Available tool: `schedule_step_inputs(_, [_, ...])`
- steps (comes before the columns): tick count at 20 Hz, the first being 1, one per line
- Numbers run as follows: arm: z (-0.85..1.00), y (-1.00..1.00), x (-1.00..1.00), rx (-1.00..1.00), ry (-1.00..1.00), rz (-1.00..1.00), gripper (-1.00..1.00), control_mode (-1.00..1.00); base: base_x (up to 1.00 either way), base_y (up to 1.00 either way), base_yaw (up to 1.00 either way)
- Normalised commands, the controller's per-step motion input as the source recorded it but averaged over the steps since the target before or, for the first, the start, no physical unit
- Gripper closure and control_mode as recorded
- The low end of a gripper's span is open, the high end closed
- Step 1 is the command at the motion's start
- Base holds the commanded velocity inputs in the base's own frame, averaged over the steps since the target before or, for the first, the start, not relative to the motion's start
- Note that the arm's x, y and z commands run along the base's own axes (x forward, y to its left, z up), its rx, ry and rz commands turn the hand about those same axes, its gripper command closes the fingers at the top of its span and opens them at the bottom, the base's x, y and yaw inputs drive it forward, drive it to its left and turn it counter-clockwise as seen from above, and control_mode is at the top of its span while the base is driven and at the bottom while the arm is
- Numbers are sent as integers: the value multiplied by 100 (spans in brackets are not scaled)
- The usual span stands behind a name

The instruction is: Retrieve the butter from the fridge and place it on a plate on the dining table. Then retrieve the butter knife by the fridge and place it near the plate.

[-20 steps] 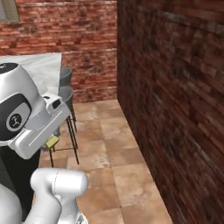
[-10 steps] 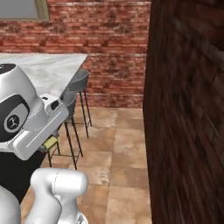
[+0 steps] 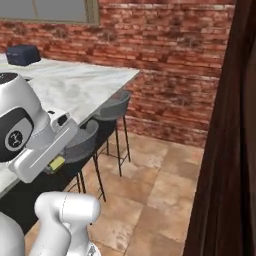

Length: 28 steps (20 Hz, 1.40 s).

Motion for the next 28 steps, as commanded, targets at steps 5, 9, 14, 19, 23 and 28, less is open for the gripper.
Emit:
schedule_step_inputs(5, [0,0,0,0,0,0,100,100,74,-66,53])
schedule_step_inputs(9, [0,0,0,0,0,0,100,100,36,-54,59])
schedule_step_inputs(14, [0,0,0,0,0,0,100,100,30,-34,58])
schedule_step_inputs(19, [0,0,0,0,0,0,100,100,36,-36,52])
schedule_step_inputs(23, [0,0,0,0,0,0,100,100,31,-34,46])
schedule_step_inputs(28, [0,0,0,0,0,0,100,100,20,-55,46])
